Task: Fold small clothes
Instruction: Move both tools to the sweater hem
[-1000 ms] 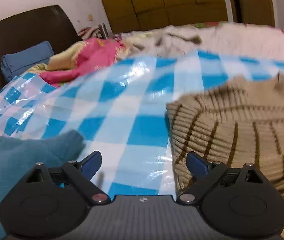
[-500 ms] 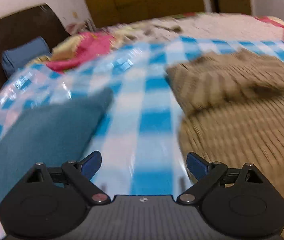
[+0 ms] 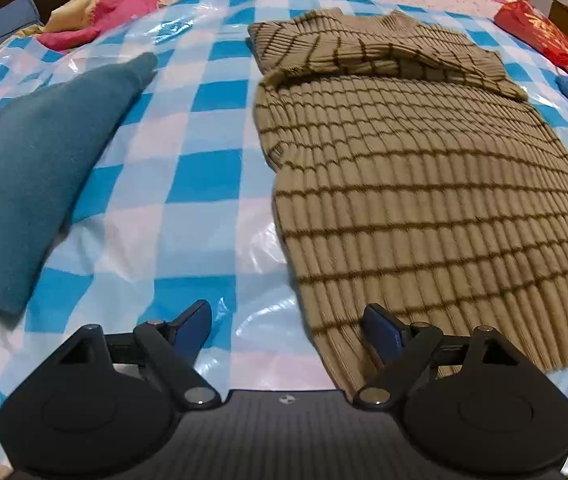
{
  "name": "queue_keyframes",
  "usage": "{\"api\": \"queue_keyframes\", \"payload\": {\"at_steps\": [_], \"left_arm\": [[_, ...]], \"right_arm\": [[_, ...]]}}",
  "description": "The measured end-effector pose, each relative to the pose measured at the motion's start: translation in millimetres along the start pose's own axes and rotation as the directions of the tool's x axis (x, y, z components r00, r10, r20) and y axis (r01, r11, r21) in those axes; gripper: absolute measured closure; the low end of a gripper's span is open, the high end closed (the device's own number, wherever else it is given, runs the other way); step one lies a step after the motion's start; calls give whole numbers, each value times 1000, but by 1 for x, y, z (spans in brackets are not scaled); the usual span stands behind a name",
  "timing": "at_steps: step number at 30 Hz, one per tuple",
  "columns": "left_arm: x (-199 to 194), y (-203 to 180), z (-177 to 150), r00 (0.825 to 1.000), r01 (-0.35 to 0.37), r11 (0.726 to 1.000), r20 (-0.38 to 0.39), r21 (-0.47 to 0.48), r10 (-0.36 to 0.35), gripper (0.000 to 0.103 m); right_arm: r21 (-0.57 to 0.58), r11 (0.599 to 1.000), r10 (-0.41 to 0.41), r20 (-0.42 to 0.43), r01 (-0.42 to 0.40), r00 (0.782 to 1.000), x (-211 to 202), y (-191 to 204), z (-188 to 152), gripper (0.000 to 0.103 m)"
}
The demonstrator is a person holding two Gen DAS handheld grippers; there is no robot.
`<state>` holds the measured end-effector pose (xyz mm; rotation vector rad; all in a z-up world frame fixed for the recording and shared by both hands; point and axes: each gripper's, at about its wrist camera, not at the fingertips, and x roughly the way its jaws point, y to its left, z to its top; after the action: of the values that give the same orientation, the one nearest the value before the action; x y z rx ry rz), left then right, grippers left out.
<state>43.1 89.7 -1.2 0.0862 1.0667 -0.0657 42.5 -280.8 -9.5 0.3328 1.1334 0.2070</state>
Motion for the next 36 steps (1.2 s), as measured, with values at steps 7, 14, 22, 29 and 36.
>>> {"api": "queue_keyframes", "payload": {"at_steps": [7, 14, 22, 29, 36], "left_arm": [[-16, -11, -13, 1000, 12, 999, -3, 36, -12, 14], [-6, -14, -12, 995, 81, 997, -64, 16, -80, 26], [-7, -19, -11, 983, 163, 987, -87, -5, -163, 43], [-7, -12, -9, 973, 199, 979, -107, -55, -204, 56], [-6, -4, -11, 968, 223, 970, -98, -97, -232, 63]], "right_arm": [[-9, 999, 51, -7, -51, 999, -10, -2, -6, 74], [29, 992, 124, -6, -124, 992, -5, -3, -5, 72], [50, 987, 152, -34, -151, 988, 2, -8, -3, 73], [73, 979, 191, -44, -188, 981, 3, -11, -4, 72], [119, 959, 265, -53, -258, 963, 2, -14, -7, 75]]}}
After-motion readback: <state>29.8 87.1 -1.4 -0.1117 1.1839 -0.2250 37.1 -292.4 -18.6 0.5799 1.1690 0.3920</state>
